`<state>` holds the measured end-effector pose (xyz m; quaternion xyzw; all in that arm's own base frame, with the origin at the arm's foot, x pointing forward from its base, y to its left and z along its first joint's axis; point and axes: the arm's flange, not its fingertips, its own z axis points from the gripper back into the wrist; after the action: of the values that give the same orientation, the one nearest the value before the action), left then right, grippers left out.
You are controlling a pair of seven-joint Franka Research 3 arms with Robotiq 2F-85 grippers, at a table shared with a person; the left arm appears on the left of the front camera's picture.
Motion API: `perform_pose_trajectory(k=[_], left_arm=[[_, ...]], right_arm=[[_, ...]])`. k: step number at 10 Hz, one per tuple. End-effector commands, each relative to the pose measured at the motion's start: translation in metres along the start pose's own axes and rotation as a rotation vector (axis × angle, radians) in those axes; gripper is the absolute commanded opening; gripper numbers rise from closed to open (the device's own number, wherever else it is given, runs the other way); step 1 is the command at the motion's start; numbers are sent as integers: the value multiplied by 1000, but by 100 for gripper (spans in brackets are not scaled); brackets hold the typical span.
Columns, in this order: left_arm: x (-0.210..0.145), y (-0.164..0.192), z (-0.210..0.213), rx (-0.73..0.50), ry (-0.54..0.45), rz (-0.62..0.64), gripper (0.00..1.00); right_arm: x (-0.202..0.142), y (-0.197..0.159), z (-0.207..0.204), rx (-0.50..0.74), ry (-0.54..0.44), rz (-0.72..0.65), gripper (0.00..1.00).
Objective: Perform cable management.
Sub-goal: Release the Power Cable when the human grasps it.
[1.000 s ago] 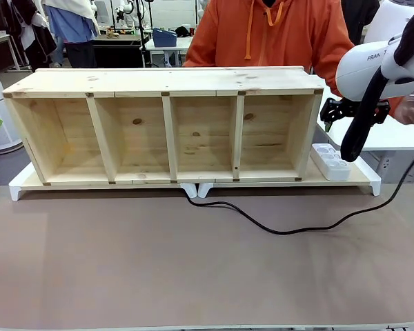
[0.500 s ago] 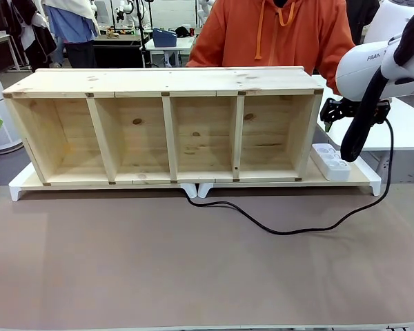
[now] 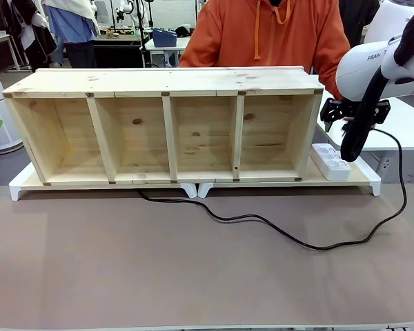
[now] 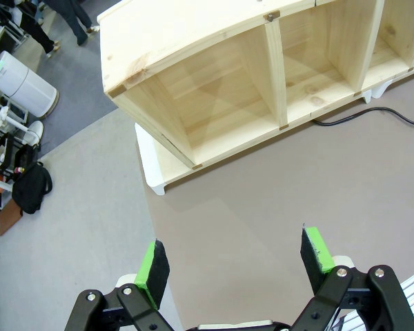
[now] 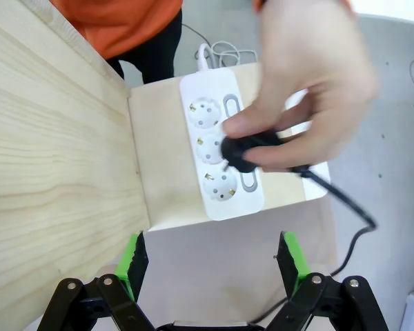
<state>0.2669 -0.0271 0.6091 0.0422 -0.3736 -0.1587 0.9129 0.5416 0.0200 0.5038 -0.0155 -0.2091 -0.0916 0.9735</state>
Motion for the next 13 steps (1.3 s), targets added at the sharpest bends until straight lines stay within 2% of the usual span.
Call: perform_pose_trajectory(k=[1,13], left_arm=[[0,0,0,3,0,-1,100],[0,0,0,3,0,-1,100]], right_arm=[[0,0,0,-1,3,-3,97],[0,0,0,-1,3,-3,97]])
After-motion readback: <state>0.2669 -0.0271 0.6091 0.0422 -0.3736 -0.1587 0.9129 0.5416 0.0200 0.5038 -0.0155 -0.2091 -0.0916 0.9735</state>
